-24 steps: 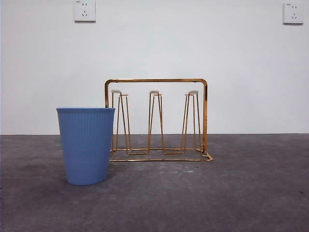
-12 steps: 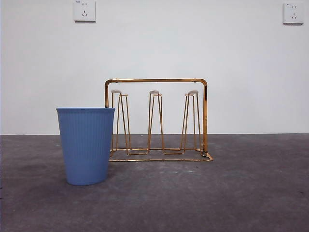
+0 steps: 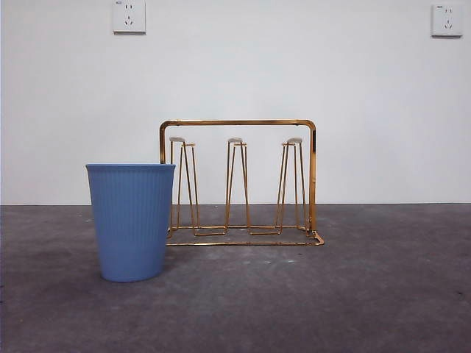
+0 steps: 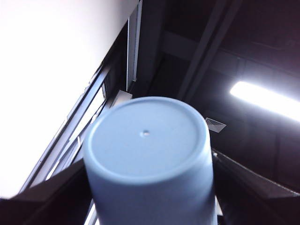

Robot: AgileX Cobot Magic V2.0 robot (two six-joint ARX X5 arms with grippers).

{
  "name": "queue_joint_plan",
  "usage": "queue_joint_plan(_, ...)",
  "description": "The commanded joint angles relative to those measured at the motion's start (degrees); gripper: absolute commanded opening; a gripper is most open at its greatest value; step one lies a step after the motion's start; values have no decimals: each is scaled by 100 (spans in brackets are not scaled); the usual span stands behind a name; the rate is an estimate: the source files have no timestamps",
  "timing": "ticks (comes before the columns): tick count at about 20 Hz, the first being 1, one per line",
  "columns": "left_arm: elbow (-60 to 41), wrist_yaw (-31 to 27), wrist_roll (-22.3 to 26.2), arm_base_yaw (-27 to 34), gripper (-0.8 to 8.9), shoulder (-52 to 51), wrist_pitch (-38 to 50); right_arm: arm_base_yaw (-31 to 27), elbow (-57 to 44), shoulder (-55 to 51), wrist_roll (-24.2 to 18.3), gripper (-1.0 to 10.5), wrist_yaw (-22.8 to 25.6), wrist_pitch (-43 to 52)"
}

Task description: Pick up cup 1,put cup 1 in the cup rack,pick up cup 2,put cup 2 in the cup rack

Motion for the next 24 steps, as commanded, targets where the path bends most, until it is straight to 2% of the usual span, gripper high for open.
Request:
queue_joint_plan(1,0,142,81,94,-8,-107,-212,-2,-22,-232,-306,222,162,-367)
queue_joint_plan(5,0,343,450,238,-8,-208,-1038,-2,-22,-605,-614,221,560,-1351)
queue_joint_plan(8,0,275,1239,251,-8,-291,-2081,0,-22,-905,-986,221,1008,-2273)
queue_joint_plan(12,0,-391,2354,238,-8,-313,-3528,0,-22,-1187,-1366,221,1541,-3305)
queue_joint_plan(15,0,-999,3064,192,-8,-227,-4234,0,-22,-1307,-1491,221,1781,-3786)
queue_joint_plan(19,0,-1515,3694,107,-9,-7,-4658,0,-22,-1333,-1550,221,1847,-3976)
queue_joint_plan(24,0,-1711,4035,94,-8,437,-4739,0,-24,-1318,-1550,221,1847,-3960)
